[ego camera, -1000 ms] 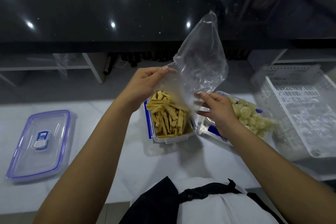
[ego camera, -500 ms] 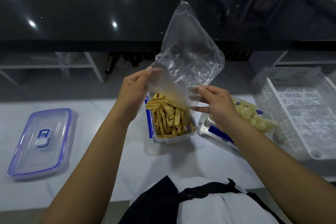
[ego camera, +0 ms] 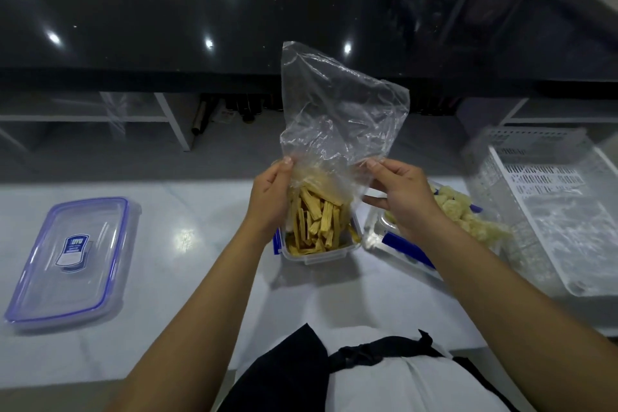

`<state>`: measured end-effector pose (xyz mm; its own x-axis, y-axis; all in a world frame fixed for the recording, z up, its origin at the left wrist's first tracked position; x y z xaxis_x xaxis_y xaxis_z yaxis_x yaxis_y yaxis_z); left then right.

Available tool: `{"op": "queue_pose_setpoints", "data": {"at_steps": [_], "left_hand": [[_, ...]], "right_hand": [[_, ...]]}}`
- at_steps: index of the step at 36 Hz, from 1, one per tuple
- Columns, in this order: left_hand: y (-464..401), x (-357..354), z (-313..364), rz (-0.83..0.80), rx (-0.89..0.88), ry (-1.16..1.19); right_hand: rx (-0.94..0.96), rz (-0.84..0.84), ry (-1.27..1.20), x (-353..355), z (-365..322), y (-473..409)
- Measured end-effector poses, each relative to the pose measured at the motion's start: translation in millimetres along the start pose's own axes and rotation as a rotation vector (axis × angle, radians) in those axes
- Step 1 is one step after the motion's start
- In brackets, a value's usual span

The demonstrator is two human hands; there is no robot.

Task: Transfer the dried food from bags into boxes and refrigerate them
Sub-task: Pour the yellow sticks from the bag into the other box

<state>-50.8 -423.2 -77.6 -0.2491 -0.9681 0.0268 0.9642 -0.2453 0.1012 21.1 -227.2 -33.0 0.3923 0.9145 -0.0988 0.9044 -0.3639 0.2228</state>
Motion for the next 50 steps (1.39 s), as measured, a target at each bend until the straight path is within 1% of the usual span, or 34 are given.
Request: {"op": "queue_pose_setpoints", "data": {"at_steps": [4,7,11,13,15,20,23,27,30,35,39,42,46,50], "left_hand": [[-1,-3,-2,0.029,0.008,0.049],[0,-2,-6,0.054,0.012,0.037],[3,-7,-11,0.064,-0.015,-0.018],[5,-9,-12,0.087,-0.032,-0.021],[6,-9,-12,0.103,-0.04,-0.01],[6,-9,-11,0.127,-0.05,0.036],[4,-6,-11,0.14,-0.039,0.083],[5,-7,-11,0.115,-0.025,0.055],[8,-10,-13,0.057,-0.041,0.017],[11,-16,-18,-0.049,-0.052,-0.048],[9,-14,-20,-0.032,-0.026,-0.101],[10,-14,-20,-0.01,0.005,-0.118],[12,-12,-16,-0.017,-0.008,-0.074],[13,-6,-12,-0.038,-0.034,-0.025]], "right_hand": [[-0.034,-0.04,-0.065,-6,-2,2],[-0.042,-0.035,-0.071,-8,1,0],[-0.034,0.0,0.043,-5,20,1],[-0.04,0.011,0.127,-4,33,3],[-0.043,0.022,0.158,-4,40,7],[-0.035,0.024,0.061,-7,28,10],[-0.076,-0.007,0.021,-8,19,10],[-0.139,-0.009,-0.013,-9,13,12],[-0.182,0.003,-0.087,-11,11,13],[-0.174,-0.005,-0.14,-12,5,14],[-0.165,-0.034,-0.156,-12,-1,12],[-0.194,-0.055,-0.136,-14,2,12],[-0.221,-0.038,-0.12,-17,11,13],[-0.189,-0.061,-0.114,-16,10,13]]}}
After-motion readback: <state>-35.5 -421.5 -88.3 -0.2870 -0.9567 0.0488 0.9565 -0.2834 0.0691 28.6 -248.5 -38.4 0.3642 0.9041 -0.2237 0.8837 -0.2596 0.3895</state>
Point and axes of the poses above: each hand's wrist, its own y-axis away from the middle knuckle, its own x-axis out of the back of the hand, z = x × y, the point moved 2 cm from there along -y, towards the middle knuckle, and after that the axes turned 7 degrees about -y, right-handed, at the moved point
